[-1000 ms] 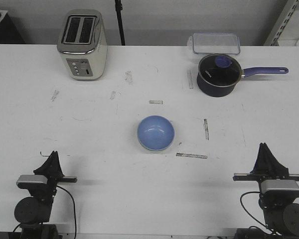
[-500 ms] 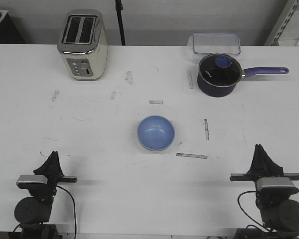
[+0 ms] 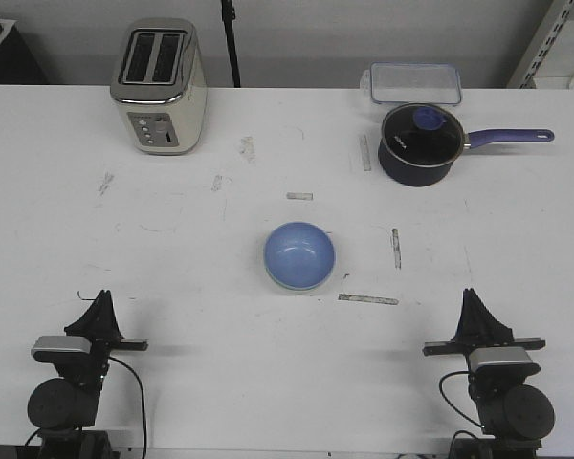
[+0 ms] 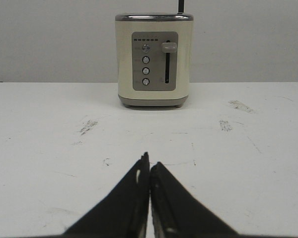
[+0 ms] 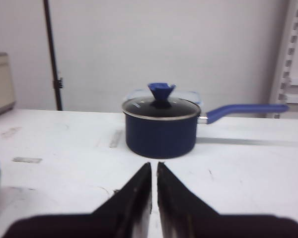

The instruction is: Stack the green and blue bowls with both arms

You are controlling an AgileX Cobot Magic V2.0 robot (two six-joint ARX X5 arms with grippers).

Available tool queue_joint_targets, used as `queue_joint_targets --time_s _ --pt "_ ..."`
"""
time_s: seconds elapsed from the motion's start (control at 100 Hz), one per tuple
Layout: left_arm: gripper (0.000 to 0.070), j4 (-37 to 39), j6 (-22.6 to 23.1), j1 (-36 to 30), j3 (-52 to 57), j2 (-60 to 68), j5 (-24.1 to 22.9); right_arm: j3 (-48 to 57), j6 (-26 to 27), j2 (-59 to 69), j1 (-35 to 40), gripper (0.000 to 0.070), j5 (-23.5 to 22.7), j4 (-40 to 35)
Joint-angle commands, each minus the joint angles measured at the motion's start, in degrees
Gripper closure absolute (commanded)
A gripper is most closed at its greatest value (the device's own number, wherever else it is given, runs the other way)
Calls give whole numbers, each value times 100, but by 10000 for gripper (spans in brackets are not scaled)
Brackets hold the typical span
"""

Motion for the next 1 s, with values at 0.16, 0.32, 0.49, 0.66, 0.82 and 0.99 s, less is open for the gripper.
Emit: queue_joint_targets --time_s 0.16,0.32,0.49,0.66,0.82,0.99 --pt "698 63 50 2 -129 -11 7 -538 116 -433 7 684 140 315" --pt "698 72 50 2 -129 -11 7 -719 116 -433 7 684 140 446" --pt "698 68 50 2 -129 -11 7 -719 114 -433 7 684 173 446" --pt "698 66 48 2 -129 -11 7 -719 116 -433 7 684 162 446" --pt "698 66 50 2 -129 -11 7 -719 114 -433 7 684 140 448" --pt "698 66 48 2 -129 -11 7 -719 114 -433 7 684 140 450"
